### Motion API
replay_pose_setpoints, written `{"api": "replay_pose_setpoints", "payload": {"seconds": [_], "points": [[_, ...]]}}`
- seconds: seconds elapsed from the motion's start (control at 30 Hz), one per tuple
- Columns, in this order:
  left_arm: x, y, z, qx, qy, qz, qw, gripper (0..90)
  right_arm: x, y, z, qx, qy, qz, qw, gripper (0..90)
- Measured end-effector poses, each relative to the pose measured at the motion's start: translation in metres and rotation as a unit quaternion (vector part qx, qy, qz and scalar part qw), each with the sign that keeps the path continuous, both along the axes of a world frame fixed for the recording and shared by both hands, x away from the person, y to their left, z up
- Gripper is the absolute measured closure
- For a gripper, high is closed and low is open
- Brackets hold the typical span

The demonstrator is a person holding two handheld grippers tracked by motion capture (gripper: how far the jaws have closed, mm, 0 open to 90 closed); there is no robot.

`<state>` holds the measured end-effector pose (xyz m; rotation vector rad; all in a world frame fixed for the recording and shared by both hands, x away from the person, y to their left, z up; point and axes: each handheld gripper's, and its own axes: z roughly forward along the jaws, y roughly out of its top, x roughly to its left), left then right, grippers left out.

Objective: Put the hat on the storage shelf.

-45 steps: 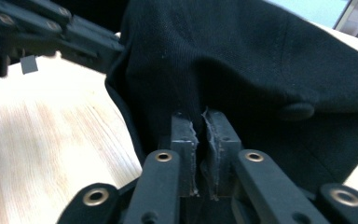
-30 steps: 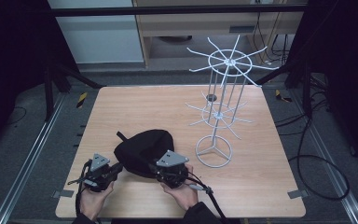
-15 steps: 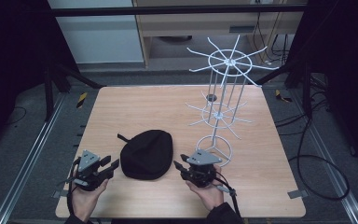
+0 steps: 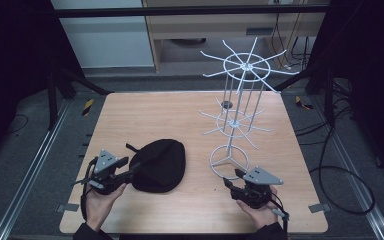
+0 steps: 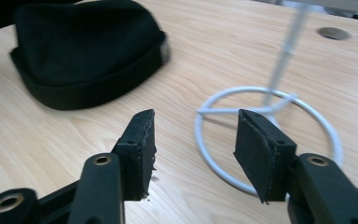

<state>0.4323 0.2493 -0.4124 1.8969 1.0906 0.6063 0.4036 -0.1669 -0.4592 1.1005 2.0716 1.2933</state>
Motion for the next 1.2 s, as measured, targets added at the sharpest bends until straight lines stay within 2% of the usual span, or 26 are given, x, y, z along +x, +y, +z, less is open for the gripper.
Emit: {"api": "replay_pose_setpoints", "payload": {"seconds": [0.13, 0.27, 0.37, 0.53, 0.67, 0.77, 0.93, 1.07, 1.2], "points": [[0.009, -0.01, 0.001, 0.015, 0.004, -0.013, 0.9998, 48.6, 0.0, -0.022, -0.003, 0.002, 0.003, -0.026, 0.9997, 43.1], [0.019, -0.02, 0.001, 0.021, 0.007, -0.023, 0.9995, 47.0, 0.002, -0.038, -0.005, 0.007, 0.005, -0.05, 0.9987, 39.8], [0.026, -0.027, 0.0, 0.034, 0.016, -0.032, 0.9988, 46.6, 0.003, -0.046, -0.007, 0.004, 0.009, -0.061, 0.9981, 38.4], [0.033, -0.034, -0.005, 0.054, 0.039, -0.045, 0.9967, 46.4, 0.004, -0.054, -0.01, -0.003, 0.014, -0.068, 0.9976, 38.2], [0.036, -0.036, -0.01, 0.075, 0.049, -0.045, 0.995, 47.7, 0.005, -0.053, -0.013, -0.012, 0.023, -0.064, 0.9976, 39.0], [0.041, -0.036, -0.015, 0.083, 0.06, -0.044, 0.9938, 50.5, 0.007, -0.051, -0.015, -0.02, 0.025, -0.057, 0.9979, 39.5], [0.049, -0.039, -0.025, 0.111, 0.076, -0.045, 0.99, 55.9, 0.008, -0.051, -0.016, -0.024, 0.027, -0.056, 0.9978, 40.1], [0.051, -0.041, -0.029, 0.109, 0.084, -0.051, 0.9892, 66.6, 0.008, -0.052, -0.016, -0.022, 0.029, -0.057, 0.9977, 40.5], [0.049, -0.042, -0.03, 0.105, 0.08, -0.052, 0.9899, 78.5, 0.008, -0.052, -0.017, -0.026, 0.028, -0.056, 0.9977, 41.0]]}}
